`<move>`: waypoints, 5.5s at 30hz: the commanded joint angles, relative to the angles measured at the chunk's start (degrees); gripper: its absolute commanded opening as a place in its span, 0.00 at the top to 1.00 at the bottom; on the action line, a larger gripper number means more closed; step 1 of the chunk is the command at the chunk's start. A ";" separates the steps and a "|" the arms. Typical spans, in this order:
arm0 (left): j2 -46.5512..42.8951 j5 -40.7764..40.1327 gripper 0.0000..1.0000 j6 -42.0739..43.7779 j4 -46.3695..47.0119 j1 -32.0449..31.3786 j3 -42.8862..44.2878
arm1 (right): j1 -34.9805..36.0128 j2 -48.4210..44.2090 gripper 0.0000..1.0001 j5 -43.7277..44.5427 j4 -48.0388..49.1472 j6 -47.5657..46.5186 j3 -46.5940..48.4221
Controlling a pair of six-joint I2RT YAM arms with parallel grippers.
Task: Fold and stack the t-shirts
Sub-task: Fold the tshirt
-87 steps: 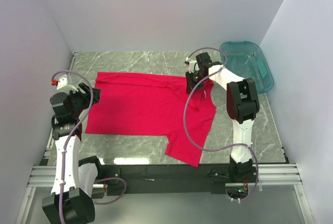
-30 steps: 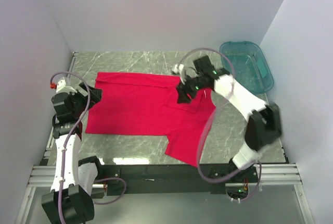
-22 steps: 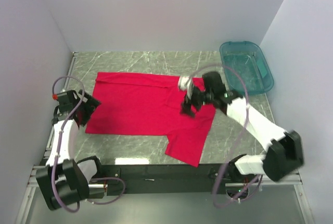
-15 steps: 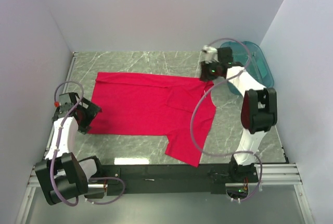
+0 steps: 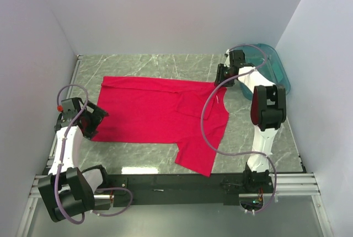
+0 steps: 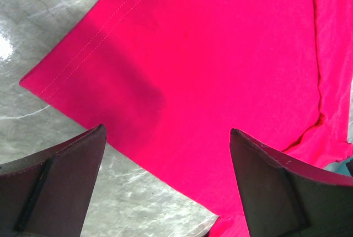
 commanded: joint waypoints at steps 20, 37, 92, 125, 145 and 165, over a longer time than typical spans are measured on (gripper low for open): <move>-0.62 1.11 0.01 0.61 1.46 0.15 0.61 | -0.80 4.00 0.90 2.18 -1.31 3.93 4.14; -0.79 1.38 0.01 1.14 1.72 0.15 0.87 | -1.06 0.48 0.51 5.17 -4.56 -0.46 0.79; 19.77 -10.92 0.46 -5.98 -1.09 13.16 2.45 | 31.90 -55.06 0.23 -32.27 1.94 -66.73 -47.54; 11.78 4.89 1.00 -1.33 4.10 13.51 -1.32 | 33.91 -62.71 0.24 -22.86 -28.56 -93.36 -53.51; 10.01 7.35 1.00 -0.45 4.18 13.42 -2.29 | 60.46 -58.32 0.47 -10.56 -17.31 -79.04 -59.58; 10.72 8.41 1.00 -0.27 4.71 13.51 -2.47 | 66.96 -54.63 0.77 -5.64 -13.00 -72.71 -61.87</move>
